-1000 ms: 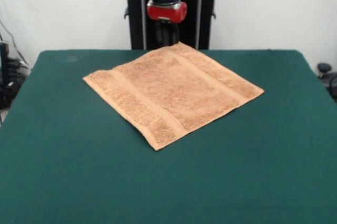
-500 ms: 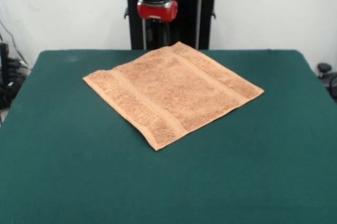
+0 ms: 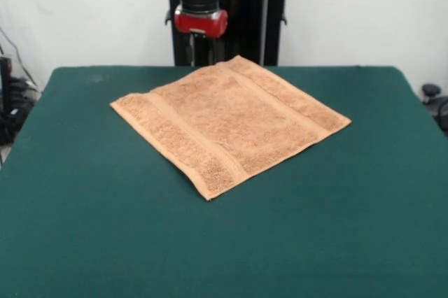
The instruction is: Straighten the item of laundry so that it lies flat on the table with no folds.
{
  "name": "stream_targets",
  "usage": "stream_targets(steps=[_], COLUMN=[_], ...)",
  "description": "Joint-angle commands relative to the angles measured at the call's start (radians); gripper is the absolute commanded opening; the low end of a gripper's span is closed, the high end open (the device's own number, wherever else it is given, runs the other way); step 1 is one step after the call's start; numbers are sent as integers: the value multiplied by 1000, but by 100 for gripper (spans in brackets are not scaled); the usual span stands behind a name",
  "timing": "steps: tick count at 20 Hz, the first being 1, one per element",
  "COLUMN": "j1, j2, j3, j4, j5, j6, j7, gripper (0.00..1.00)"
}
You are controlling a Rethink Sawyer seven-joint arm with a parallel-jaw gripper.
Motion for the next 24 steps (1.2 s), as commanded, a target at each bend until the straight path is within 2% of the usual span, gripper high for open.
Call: stream_targets(steps=[1,14,19,24], j1=[64,95,98,84], j2=[152,282,230,89], j3=[16,7,2,-3], j4=[-218,-260,-219,-154], j5=[83,167,145,61], j6=[-63,-168,-132,-42], j7=[49,90,88,61], gripper=[100,100,100,100])
